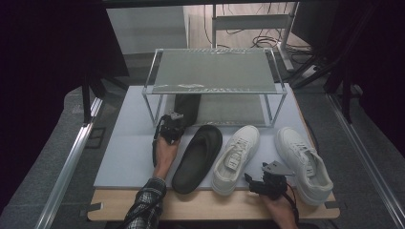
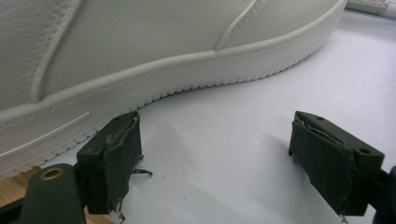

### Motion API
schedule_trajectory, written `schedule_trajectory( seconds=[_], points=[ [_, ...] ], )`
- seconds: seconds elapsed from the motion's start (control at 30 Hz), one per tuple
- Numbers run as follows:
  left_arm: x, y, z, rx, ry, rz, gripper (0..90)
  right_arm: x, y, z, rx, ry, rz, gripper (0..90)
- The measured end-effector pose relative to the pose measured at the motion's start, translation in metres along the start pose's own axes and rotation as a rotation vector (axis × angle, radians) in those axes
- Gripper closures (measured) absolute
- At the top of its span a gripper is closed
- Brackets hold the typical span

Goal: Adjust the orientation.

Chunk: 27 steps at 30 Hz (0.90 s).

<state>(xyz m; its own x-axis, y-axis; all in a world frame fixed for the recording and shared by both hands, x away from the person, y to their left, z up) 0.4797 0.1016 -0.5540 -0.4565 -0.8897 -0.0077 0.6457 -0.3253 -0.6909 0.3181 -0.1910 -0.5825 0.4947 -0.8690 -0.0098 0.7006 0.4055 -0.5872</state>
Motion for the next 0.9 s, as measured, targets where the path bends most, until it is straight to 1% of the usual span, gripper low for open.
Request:
schedule_trajectory(
  seconds=[0.07,0.13,0.2,0.23,0.27,0.33,0.37,0.43,0.5,0.63,0.73,0.77,0.83,0.9],
  points=[
    [0.0,-0.001,-0.001,0.002,-0.009,-0.006,89.8,0.0,0.0,0.0,0.0,0.0,0.0,17.0],
    [0.001,-0.002,-0.003,0.005,-0.016,-0.022,89.8,0.0,0.0,0.0,0.0,-0.001,0.0,17.0],
    [0.002,-0.004,-0.004,0.005,-0.01,-0.036,89.7,0.0,0.0,0.0,0.0,0.0,0.0,16.9],
    [0.002,-0.004,-0.004,0.005,-0.01,-0.036,89.6,0.0,0.0,0.0,0.0,-0.001,0.0,17.0],
    [0.005,-0.007,-0.005,0.012,-0.009,-0.05,89.6,0.0,0.0,0.0,0.0,0.0,0.0,17.0],
    [0.005,-0.01,-0.006,0.016,-0.008,-0.055,89.3,0.0,0.0,0.0,0.0,0.0,0.0,17.0],
    [0.007,-0.014,-0.007,0.023,-0.005,-0.069,88.7,0.0,0.0,0.0,0.0,-0.001,0.0,16.9],
    [0.007,-0.017,-0.008,0.027,-0.002,-0.073,87.5,0.0,0.0,0.0,0.0,-0.001,0.0,17.0],
    [0.008,-0.024,-0.011,0.038,-0.006,-0.092,86.2,0.0,0.0,0.0,0.0,-0.001,0.0,17.0],
    [0.008,-0.036,-0.014,0.048,-0.016,-0.112,84.1,0.0,0.0,0.0,-0.002,-0.002,-0.001,16.9],
    [0.009,-0.045,-0.017,0.056,-0.012,-0.125,83.0,0.0,0.0,0.0,-0.003,-0.003,-0.001,17.0],
    [0.009,-0.045,-0.017,0.056,-0.012,-0.125,82.5,0.0,0.0,0.0,-0.003,-0.003,-0.001,17.0],
    [0.011,-0.055,-0.019,0.065,-0.005,-0.153,81.3,0.0,0.0,0.0,-0.002,-0.001,-0.001,16.9],
    [0.013,-0.061,-0.021,0.071,0.003,-0.163,80.3,0.0,0.0,0.0,-0.003,-0.002,-0.001,16.9]
  ],
)
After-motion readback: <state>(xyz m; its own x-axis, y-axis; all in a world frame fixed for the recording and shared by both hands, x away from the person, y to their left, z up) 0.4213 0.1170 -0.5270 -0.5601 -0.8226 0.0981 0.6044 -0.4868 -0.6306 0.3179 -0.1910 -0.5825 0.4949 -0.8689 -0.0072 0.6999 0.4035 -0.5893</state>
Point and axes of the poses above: each handheld gripper's, and its own axes: y roughly forward along the jaws, z roughly out of its top, x roughly to its right, the point moved 8 cm from there along y, roughly forward along the jaws, and after that the axes turned 2 degrees about -x, right-handed, at the moved point
